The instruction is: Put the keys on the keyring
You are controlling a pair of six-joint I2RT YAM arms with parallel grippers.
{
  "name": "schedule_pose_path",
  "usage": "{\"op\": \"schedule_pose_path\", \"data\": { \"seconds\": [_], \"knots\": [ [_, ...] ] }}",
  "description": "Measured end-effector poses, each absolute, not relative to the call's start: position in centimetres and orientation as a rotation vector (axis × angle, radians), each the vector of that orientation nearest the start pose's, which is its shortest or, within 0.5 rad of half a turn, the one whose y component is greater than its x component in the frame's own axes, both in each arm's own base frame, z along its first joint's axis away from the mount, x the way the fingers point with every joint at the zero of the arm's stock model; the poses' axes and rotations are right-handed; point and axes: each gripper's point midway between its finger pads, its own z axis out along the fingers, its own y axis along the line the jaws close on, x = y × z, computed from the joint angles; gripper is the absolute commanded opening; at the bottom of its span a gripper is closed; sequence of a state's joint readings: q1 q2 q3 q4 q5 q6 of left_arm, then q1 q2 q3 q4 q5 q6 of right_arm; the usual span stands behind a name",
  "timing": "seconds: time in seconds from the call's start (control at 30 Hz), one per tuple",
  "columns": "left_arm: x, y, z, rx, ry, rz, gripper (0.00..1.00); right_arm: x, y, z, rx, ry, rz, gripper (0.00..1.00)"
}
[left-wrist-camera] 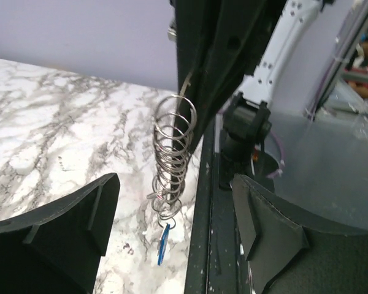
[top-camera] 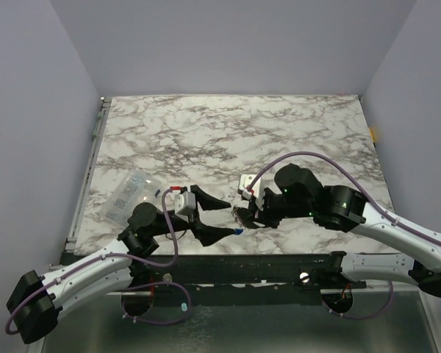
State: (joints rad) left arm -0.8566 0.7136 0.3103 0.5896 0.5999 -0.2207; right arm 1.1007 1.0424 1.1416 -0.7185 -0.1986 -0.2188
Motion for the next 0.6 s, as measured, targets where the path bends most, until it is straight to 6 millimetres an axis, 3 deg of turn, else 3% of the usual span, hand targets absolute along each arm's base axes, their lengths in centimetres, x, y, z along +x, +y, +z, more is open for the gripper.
{"op": "schedule_pose_path", "data": {
  "seconds": [0.17, 0.27, 0.4, 0.53, 0.6],
  "knots": [
    [11.9, -27.3, 26.6, 0.728, 1.172, -1.304, 0.80, 11.2, 28.8, 25.2, -1.504, 1.719, 0.731, 0.01],
    [12.0, -26.6, 26.6, 0.616, 1.139, -1.322, 0.79, 11.0, 29.5, 26.2, -1.516, 1.719, 0.761, 0.01],
    [10.8, -27.2, 26.6, 0.616, 1.099, -1.349, 0.78, 11.0, 30.7, 27.4, -1.533, 1.728, 0.794, 0.01],
    [9.7, -28.1, 26.2, 0.652, 1.049, -1.340, 0.78, 10.7, 31.2, 26.6, -1.563, 1.772, 0.813, 0.01],
    [9.4, -28.3, 25.6, 0.668, 1.036, -1.333, 0.73, 10.5, 31.2, 26.0, -1.577, 1.803, 0.818, 0.01]
  ]
}}
